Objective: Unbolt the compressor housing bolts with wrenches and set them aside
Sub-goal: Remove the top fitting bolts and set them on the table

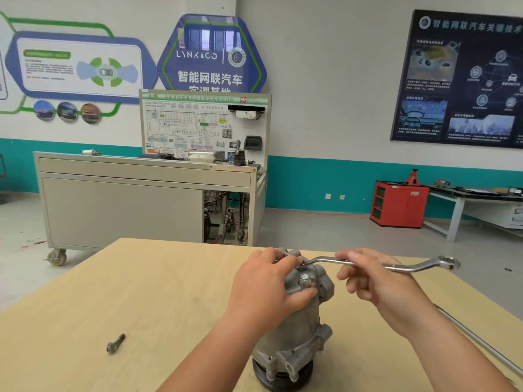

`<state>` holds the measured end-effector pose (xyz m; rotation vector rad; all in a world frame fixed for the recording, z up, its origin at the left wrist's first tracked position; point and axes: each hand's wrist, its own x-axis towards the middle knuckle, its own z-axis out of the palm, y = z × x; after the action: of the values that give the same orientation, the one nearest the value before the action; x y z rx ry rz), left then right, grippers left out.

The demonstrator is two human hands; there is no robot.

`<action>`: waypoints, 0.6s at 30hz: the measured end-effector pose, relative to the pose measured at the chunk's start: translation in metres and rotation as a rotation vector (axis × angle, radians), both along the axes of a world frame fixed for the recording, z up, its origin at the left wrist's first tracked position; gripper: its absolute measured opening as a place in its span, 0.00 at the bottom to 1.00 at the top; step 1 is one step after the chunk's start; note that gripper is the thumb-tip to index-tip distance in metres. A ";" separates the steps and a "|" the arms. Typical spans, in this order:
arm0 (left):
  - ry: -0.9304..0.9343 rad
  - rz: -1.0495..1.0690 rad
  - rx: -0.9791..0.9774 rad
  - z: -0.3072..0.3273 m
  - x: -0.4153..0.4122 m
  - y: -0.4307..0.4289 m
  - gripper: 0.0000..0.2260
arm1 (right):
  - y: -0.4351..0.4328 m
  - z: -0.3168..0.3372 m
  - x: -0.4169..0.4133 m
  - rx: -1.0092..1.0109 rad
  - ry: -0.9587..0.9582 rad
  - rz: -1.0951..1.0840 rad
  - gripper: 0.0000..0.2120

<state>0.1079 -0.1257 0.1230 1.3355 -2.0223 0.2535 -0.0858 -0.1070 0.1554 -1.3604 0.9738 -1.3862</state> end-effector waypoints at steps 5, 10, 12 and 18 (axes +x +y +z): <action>0.003 -0.019 0.017 0.000 0.001 0.002 0.24 | -0.058 0.000 0.006 0.173 -0.109 -0.214 0.12; -0.004 -0.019 0.029 0.003 0.002 0.003 0.26 | -0.102 0.013 0.047 0.204 0.216 -0.205 0.19; 0.000 -0.015 0.014 0.003 0.001 0.003 0.30 | -0.104 0.014 0.051 0.191 0.234 -0.186 0.20; 0.057 0.002 -0.014 0.000 0.000 0.000 0.40 | -0.082 0.009 0.025 0.168 -0.511 -0.035 0.12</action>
<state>0.1076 -0.1260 0.1228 1.3220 -1.9686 0.2281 -0.0605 -0.1887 0.1644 -0.8071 0.7491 -1.5369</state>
